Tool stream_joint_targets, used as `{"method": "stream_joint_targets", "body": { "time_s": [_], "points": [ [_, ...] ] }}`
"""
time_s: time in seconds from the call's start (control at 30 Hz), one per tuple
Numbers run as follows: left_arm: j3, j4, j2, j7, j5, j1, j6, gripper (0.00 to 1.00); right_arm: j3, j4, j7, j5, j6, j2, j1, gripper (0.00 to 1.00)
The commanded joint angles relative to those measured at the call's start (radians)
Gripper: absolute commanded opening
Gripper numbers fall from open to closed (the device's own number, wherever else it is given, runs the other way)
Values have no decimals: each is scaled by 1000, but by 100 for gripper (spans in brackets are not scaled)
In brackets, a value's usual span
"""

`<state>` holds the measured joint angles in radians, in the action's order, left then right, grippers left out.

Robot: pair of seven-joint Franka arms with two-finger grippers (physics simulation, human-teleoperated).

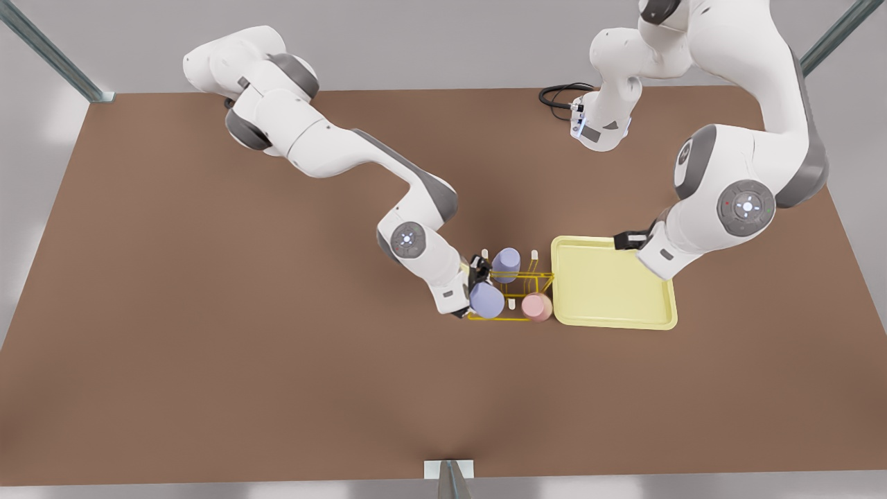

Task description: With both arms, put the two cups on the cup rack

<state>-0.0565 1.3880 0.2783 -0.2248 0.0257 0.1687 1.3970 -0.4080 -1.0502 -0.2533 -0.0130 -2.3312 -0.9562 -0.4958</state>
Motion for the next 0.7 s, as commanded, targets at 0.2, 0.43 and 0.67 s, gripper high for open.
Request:
{"method": "stream_joint_targets", "body": {
  "time_s": [0.2, 0.43, 0.67],
  "points": [
    [0, -3, -1, 211, -6, -14, -26, 100, 11, -1, 23, -2, -25, -7, -3, 85],
    [0, -3, 6, 211, -3, -14, -26, 100, 11, 3, 25, -4, -34, -15, -9, 100],
    [0, -1, 6, 212, 0, -14, -27, 100, 12, 62, 20, -4, 1, -13, -15, 100]
  ]
}}
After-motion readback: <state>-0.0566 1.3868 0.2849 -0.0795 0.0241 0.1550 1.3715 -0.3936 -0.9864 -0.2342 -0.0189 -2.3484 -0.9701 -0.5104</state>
